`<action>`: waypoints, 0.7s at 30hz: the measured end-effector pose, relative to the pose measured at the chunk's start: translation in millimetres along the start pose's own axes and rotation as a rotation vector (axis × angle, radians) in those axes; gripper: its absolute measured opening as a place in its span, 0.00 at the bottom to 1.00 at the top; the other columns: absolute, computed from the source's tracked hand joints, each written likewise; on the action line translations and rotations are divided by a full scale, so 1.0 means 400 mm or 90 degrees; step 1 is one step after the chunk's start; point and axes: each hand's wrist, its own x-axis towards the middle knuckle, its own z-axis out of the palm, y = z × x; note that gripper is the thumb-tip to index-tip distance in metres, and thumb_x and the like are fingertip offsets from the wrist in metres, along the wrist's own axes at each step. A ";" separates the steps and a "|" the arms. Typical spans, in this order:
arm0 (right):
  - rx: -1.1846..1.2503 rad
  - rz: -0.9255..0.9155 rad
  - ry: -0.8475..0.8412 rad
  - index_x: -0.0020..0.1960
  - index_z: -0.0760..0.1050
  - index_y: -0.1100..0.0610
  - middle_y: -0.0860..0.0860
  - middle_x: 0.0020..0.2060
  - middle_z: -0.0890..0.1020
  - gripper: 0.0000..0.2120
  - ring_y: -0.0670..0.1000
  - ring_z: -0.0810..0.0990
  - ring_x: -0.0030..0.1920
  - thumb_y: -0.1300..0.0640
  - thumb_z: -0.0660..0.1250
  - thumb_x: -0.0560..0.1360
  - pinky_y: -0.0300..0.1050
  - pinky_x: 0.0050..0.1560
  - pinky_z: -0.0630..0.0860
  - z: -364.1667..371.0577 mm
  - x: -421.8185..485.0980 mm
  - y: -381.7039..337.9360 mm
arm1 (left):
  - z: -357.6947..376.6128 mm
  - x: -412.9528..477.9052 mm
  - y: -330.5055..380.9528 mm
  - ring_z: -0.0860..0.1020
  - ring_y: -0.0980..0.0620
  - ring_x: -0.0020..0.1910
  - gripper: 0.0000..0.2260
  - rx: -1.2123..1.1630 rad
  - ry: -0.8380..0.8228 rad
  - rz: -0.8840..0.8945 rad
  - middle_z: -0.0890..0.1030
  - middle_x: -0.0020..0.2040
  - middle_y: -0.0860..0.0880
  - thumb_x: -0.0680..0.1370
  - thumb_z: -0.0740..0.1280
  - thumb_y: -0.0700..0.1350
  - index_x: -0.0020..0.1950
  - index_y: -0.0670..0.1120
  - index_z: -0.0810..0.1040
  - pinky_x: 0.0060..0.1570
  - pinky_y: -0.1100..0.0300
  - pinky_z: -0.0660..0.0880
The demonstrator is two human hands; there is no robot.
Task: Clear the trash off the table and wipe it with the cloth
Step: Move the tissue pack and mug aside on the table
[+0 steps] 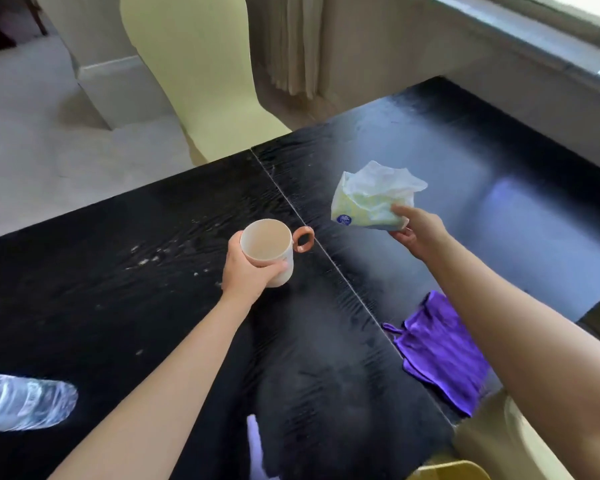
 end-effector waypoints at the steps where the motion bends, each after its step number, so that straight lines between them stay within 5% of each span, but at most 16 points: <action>1: -0.022 0.006 0.003 0.42 0.72 0.60 0.52 0.40 0.79 0.04 0.50 0.79 0.38 0.65 0.67 0.73 0.37 0.29 0.80 -0.011 0.032 -0.009 | 0.019 0.003 0.003 0.72 0.50 0.61 0.41 0.000 0.001 -0.002 0.72 0.62 0.52 0.61 0.79 0.44 0.68 0.53 0.62 0.63 0.48 0.71; 4: -0.099 0.035 -0.022 0.49 0.73 0.61 0.52 0.40 0.79 0.08 0.50 0.80 0.38 0.64 0.69 0.71 0.41 0.35 0.79 -0.030 0.124 -0.018 | 0.066 0.012 0.016 0.72 0.51 0.61 0.40 -0.001 0.004 -0.006 0.73 0.61 0.53 0.61 0.80 0.43 0.68 0.54 0.63 0.62 0.50 0.71; 7: -0.179 0.063 -0.065 0.44 0.74 0.60 0.53 0.40 0.80 0.06 0.51 0.79 0.37 0.62 0.71 0.70 0.44 0.44 0.77 -0.022 0.198 -0.011 | 0.103 0.022 0.027 0.72 0.52 0.60 0.39 -0.009 0.010 -0.017 0.73 0.61 0.54 0.61 0.80 0.43 0.67 0.55 0.64 0.63 0.49 0.72; 13: -0.265 0.017 -0.150 0.58 0.75 0.68 0.55 0.40 0.80 0.15 0.51 0.79 0.38 0.62 0.67 0.74 0.39 0.34 0.79 0.018 0.295 0.030 | 0.170 0.026 0.052 0.73 0.53 0.59 0.37 -0.002 -0.005 -0.012 0.74 0.60 0.54 0.62 0.79 0.43 0.66 0.55 0.65 0.61 0.51 0.73; 17: -0.410 -0.045 -0.188 0.54 0.78 0.64 0.60 0.48 0.81 0.12 0.54 0.77 0.50 0.58 0.66 0.75 0.53 0.56 0.76 0.024 0.330 0.051 | 0.213 0.020 0.063 0.74 0.54 0.60 0.37 0.005 -0.028 -0.001 0.75 0.60 0.55 0.62 0.80 0.43 0.65 0.56 0.65 0.59 0.55 0.72; 21: -0.674 -0.127 -0.167 0.69 0.66 0.59 0.56 0.65 0.75 0.27 0.58 0.71 0.66 0.52 0.66 0.73 0.53 0.67 0.68 0.006 0.336 0.046 | 0.261 0.010 0.081 0.73 0.56 0.58 0.35 0.028 -0.055 0.019 0.75 0.59 0.57 0.61 0.80 0.43 0.61 0.59 0.65 0.57 0.59 0.71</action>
